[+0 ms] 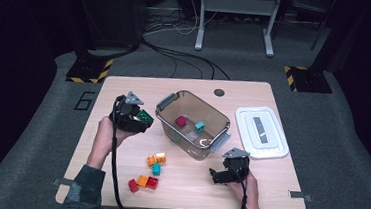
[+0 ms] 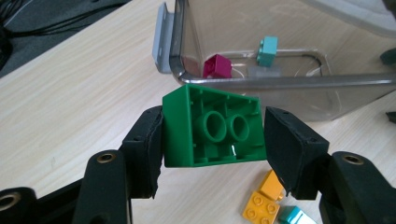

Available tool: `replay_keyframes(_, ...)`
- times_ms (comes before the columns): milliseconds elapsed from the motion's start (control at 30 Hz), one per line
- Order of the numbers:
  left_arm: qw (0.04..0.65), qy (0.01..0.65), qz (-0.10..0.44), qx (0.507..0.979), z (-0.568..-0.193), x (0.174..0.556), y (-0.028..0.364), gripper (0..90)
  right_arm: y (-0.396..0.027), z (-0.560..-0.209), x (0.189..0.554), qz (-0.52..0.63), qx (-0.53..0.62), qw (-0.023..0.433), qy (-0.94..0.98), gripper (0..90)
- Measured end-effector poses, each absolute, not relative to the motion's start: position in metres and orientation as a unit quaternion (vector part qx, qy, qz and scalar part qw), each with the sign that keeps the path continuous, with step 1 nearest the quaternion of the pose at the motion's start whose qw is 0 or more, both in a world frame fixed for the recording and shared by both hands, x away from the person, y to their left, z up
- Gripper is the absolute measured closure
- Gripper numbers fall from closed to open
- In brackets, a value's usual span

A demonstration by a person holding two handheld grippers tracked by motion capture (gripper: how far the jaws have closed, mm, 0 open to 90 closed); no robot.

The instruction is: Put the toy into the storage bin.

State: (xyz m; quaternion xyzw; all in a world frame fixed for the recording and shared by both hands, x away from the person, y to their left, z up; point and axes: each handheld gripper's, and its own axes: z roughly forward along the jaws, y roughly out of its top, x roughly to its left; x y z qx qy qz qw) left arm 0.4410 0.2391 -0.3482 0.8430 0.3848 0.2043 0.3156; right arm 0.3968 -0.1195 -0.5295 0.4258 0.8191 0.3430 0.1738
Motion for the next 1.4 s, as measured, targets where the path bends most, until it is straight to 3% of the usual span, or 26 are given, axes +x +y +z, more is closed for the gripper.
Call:
replay_keyframes(533,0.318,0.369,0.214,0.847,-0.32,0.464,0.215,40.6,-0.12,-0.529,0.397,0.343,0.425,0.173,0.82,0.0)
replay_keyframes(1400,0.297,0.356,0.202,0.863,-0.316,0.509,0.169,40.6,-0.12,-0.529,0.397,0.344,0.425,0.173,0.819,0.0)
